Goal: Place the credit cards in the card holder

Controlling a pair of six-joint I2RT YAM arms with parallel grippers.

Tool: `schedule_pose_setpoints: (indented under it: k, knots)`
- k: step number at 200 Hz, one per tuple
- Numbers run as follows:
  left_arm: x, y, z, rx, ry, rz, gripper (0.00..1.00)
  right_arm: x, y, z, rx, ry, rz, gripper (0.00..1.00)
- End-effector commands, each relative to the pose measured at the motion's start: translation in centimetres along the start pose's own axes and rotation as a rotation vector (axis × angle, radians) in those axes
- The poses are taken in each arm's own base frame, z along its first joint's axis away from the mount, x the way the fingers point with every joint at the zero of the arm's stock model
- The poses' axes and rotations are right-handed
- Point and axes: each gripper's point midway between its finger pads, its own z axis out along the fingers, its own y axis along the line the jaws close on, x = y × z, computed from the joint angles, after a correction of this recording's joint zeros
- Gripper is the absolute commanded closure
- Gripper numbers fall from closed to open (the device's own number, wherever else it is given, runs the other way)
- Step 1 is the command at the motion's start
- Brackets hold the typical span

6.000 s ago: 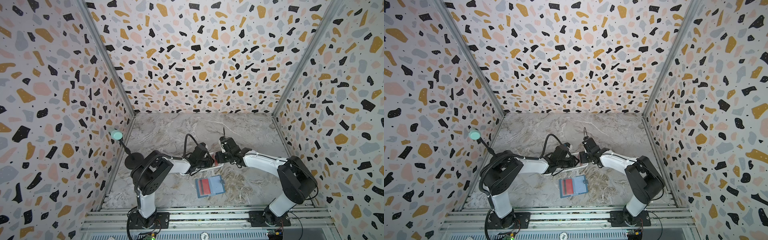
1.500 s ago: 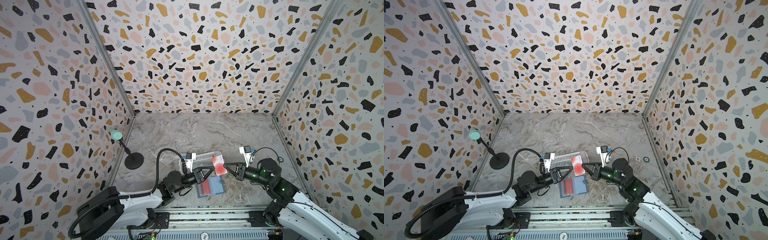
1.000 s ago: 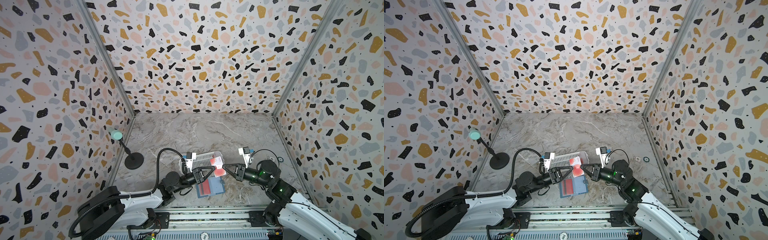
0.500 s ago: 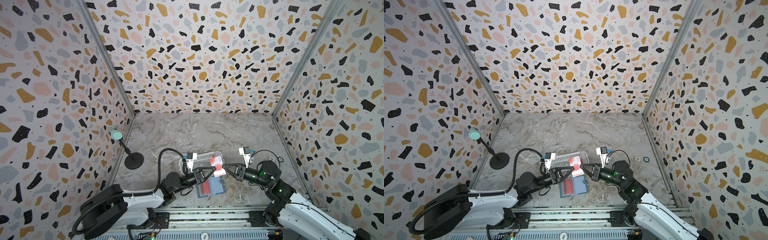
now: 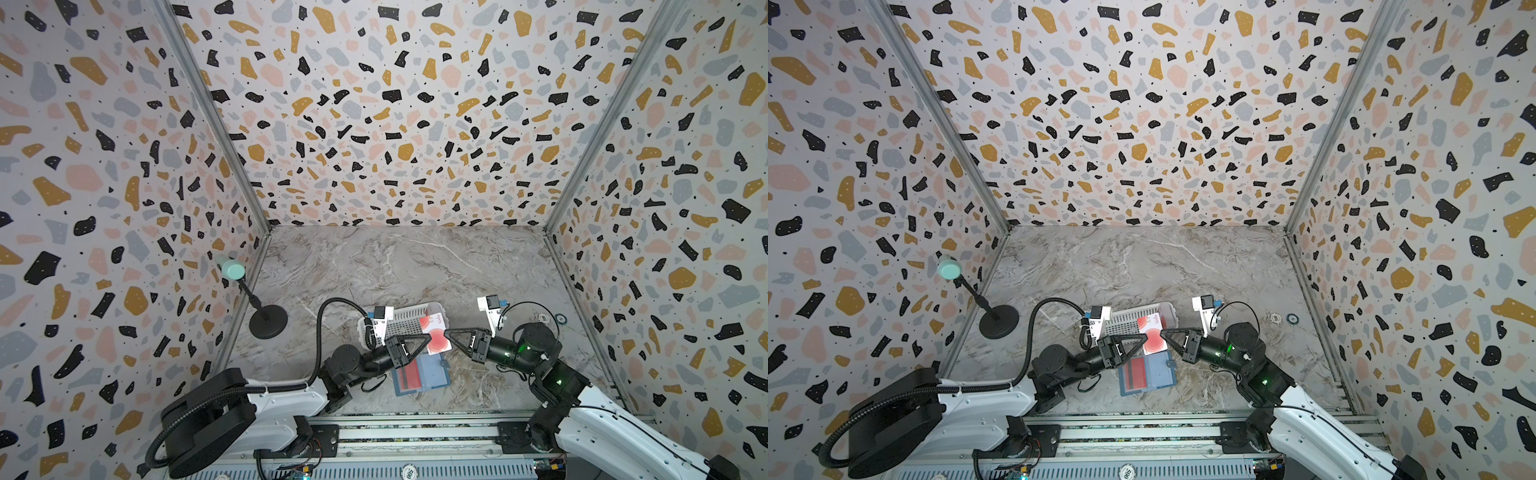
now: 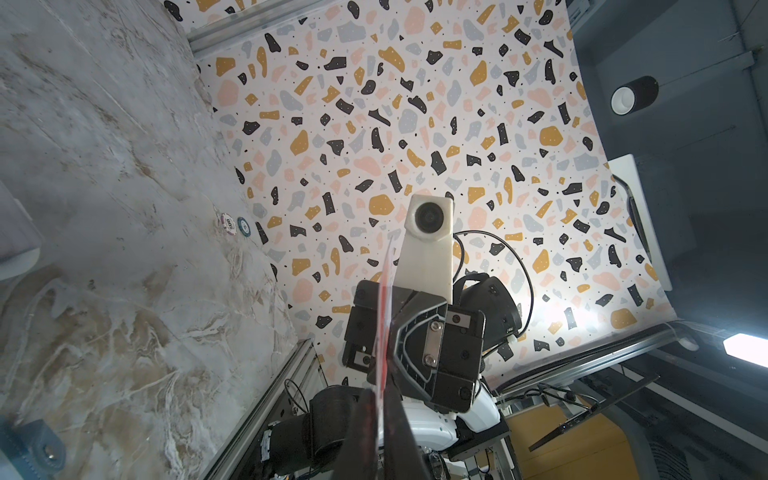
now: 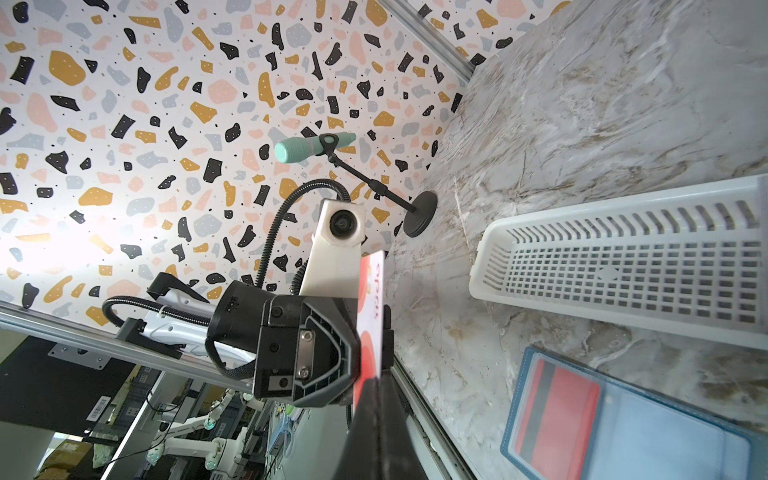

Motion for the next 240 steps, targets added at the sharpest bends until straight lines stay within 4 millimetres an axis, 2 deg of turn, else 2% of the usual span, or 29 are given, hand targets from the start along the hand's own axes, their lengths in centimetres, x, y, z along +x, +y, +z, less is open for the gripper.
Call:
schedule_pose_setpoints:
  k: [1, 79, 124, 172, 240]
  knots:
    - [-0.4, -2.2, -0.2, 0.089, -0.021, 0.017, 0.92, 0.2, -0.3, -0.1, 0.008, 0.000, 0.008, 1.00]
    - [-0.3, -1.1, -0.6, 0.052, -0.029, 0.010, 0.96, 0.3, -0.6, -0.2, 0.025, 0.003, 0.011, 0.83]
    - [-0.1, 0.7, -1.2, -0.022, -0.033, -0.002, 0.96, 0.7, -1.2, -0.7, 0.057, 0.008, 0.008, 0.78]
    - [0.5, 3.6, -2.3, -0.160, -0.023, -0.017, 0.96, 2.1, -4.4, -2.0, 0.238, 0.054, -0.023, 0.73]
    - [2.8, 7.2, -3.3, -0.346, 0.032, -0.031, 0.96, 5.7, -9.8, -3.4, 0.494, 0.179, -0.066, 0.69]
